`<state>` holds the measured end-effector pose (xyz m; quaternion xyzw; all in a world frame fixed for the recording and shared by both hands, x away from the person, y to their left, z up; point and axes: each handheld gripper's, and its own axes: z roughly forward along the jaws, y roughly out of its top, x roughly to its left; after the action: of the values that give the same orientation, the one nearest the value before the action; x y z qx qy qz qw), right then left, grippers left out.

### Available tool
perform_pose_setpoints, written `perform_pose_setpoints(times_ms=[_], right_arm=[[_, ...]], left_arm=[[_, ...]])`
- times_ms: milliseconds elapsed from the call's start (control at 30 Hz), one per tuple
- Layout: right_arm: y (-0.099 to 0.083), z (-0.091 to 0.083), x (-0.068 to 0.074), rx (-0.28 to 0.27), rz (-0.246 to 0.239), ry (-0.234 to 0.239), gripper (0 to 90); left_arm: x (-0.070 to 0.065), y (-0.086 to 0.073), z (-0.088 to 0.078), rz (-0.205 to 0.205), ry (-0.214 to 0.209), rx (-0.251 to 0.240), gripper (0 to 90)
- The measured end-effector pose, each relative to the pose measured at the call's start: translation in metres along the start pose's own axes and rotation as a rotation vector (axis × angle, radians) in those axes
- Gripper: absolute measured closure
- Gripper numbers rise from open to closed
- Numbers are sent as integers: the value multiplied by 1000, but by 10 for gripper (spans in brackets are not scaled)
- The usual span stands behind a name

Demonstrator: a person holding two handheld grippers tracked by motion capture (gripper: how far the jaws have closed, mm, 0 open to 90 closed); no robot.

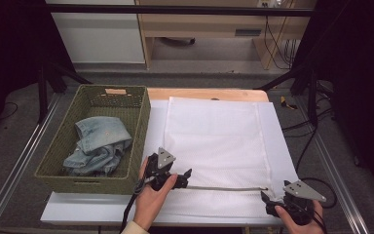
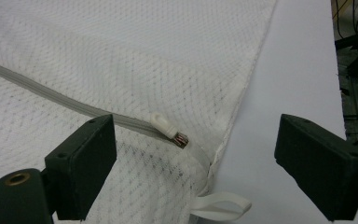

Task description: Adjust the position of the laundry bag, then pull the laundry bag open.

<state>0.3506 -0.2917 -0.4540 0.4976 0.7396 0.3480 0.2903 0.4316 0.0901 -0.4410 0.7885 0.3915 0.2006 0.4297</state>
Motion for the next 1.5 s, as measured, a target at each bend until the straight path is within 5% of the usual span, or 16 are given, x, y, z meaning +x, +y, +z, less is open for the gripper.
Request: perform_pose_setpoints(times_ms=[233, 333, 867, 1100, 1500], right_arm=[[-1, 2, -4, -15, 56, 3, 162], [-1, 2, -8, -34, 109, 20, 205], [-7, 4, -23, -68, 215, 19, 494], [-13, 8, -24, -29, 207, 46, 576], [-19, 12, -12, 42, 150, 51, 525]], left_arm=[[-10, -32, -20, 27, -10, -32, 50], [-9, -40, -25, 41, 6, -10, 62], [-19, -49, -45, 13, -18, -24, 76], [-23, -55, -50, 21, -19, -21, 78], [-16, -57, -51, 0, -18, -23, 83]])
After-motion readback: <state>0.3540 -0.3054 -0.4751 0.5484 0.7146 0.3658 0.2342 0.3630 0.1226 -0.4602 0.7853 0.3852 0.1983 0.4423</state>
